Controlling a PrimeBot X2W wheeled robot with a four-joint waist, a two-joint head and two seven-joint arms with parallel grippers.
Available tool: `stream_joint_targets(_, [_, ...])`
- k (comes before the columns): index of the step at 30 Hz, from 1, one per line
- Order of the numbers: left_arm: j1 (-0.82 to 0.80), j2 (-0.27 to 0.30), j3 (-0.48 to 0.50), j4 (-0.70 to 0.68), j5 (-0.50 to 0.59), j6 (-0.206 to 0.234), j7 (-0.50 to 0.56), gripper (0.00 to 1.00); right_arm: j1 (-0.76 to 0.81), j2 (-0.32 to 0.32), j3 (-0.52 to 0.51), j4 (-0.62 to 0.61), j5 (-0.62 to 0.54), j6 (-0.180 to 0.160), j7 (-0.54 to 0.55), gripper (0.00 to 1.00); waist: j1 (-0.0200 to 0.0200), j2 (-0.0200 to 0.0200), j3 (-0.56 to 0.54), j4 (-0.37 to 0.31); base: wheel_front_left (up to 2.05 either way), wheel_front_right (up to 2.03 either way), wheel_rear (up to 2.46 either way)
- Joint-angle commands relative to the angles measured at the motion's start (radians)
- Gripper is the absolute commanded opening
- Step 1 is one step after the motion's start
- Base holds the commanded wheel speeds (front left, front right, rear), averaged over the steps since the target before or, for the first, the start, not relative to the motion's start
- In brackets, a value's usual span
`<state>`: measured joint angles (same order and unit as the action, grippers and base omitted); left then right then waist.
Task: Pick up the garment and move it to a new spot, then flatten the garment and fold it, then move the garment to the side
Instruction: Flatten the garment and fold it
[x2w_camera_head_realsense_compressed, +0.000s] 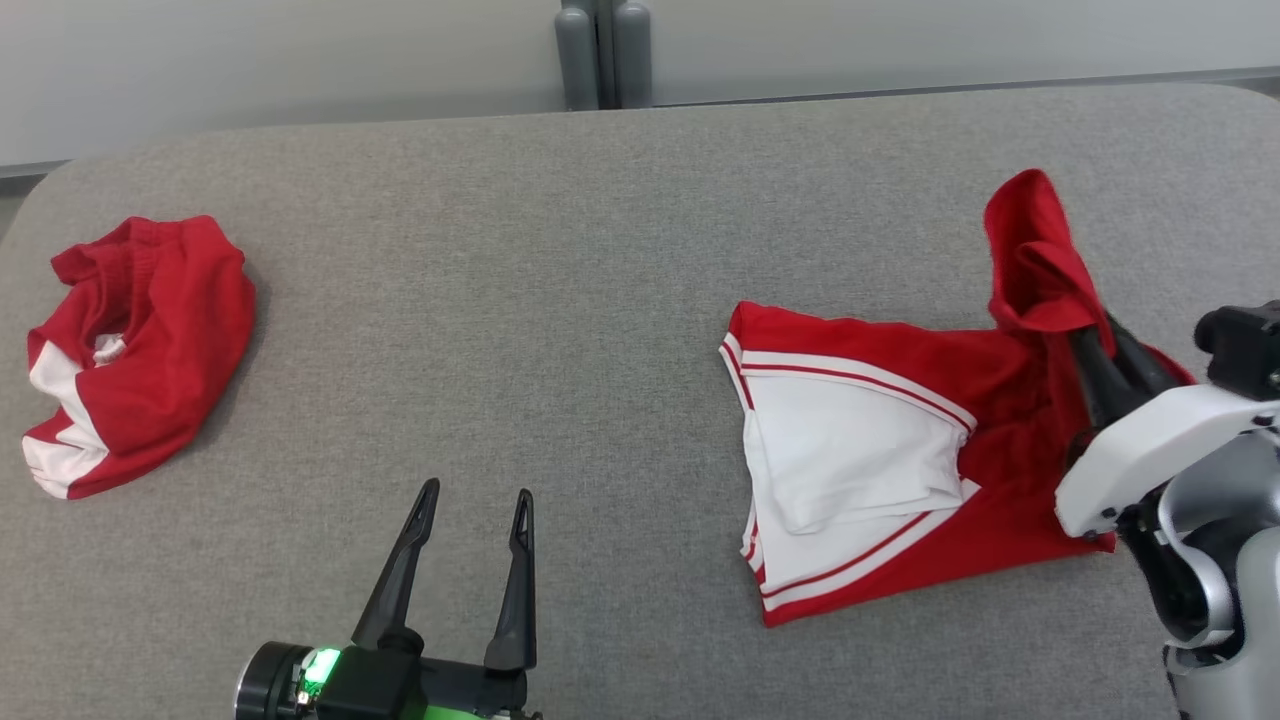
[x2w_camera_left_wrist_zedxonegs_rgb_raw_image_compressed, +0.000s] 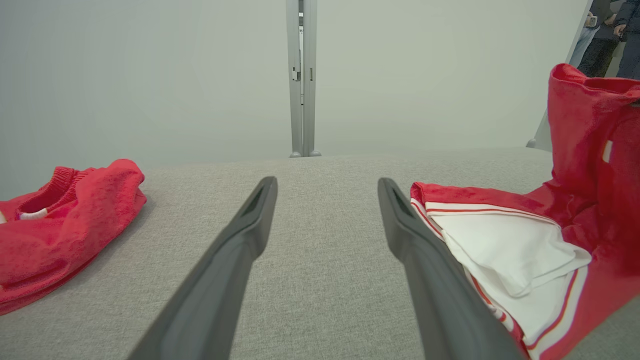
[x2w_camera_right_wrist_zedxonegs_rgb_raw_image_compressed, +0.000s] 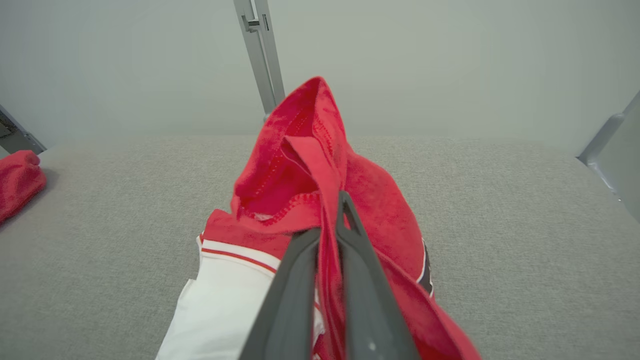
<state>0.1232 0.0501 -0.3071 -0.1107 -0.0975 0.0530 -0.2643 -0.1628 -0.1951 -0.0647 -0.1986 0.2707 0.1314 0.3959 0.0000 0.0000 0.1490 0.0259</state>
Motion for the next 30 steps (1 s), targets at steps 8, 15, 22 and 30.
stream_joint_targets(8, [0.002,0.001,-0.001,0.009,0.015,-0.015,0.0,1.0,0.02,0.094,0.076,0.086,-0.019,-0.002,-0.038,0.0,0.0,0.0,-0.001,0.066,0.0,0.0,0.0])
stream_joint_targets(15, [0.002,0.001,-0.005,0.018,0.019,-0.026,0.0,1.0,0.015,0.127,0.148,0.197,-0.023,-0.002,-0.073,0.29,0.0,0.0,-0.007,0.09,0.0,0.0,0.0])
stream_joint_targets(22, [0.017,0.001,-0.008,0.025,0.024,-0.029,0.0,1.0,0.012,0.141,0.212,0.234,0.062,-0.002,-0.099,1.0,0.0,0.0,-0.023,0.099,0.0,0.0,0.0])
stream_joint_targets(30, [0.033,0.001,-0.001,0.02,0.018,-0.019,0.0,1.0,0.009,0.121,0.187,0.146,0.126,-0.001,-0.199,1.0,0.0,0.0,-0.051,0.057,0.0,0.0,0.0])
